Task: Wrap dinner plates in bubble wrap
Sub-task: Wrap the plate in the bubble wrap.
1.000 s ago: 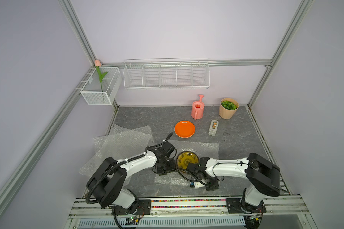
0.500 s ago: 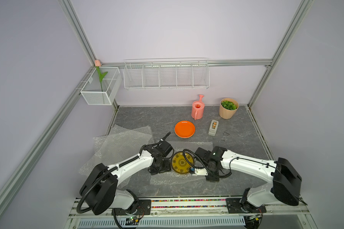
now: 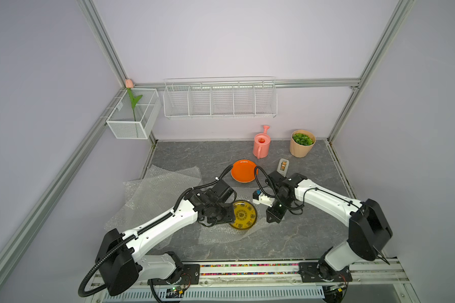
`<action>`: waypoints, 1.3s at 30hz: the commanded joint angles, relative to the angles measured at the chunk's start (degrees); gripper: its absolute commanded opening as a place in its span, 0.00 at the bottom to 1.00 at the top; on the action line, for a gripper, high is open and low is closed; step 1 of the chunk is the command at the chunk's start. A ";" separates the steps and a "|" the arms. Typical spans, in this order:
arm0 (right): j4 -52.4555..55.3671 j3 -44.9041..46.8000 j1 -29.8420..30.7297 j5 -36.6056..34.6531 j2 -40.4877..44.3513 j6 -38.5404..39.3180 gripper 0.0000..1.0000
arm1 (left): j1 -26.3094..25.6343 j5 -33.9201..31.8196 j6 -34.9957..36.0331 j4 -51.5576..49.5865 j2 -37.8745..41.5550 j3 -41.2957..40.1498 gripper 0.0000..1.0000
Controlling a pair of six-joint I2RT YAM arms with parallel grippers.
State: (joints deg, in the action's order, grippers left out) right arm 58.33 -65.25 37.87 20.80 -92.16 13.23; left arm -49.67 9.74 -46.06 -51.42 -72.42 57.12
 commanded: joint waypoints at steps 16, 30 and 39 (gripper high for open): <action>-18.97 11.96 -7.39 7.50 4.43 -43.19 0.07 | -10.14 -1.06 -1.38 -0.78 -13.58 12.68 0.39; -25.97 17.94 -10.08 1.73 4.44 -60.18 0.07 | -11.07 -5.87 0.80 -3.21 -25.78 16.97 0.29; -27.34 19.40 -10.80 -0.56 4.97 -64.20 0.07 | -9.00 -10.53 0.84 -3.06 -31.30 16.29 0.25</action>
State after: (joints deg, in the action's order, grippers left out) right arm 31.90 -46.83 27.40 21.85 -88.03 -48.07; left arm -59.75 2.02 -45.54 -53.71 -102.43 72.73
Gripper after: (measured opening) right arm 0.072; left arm 0.252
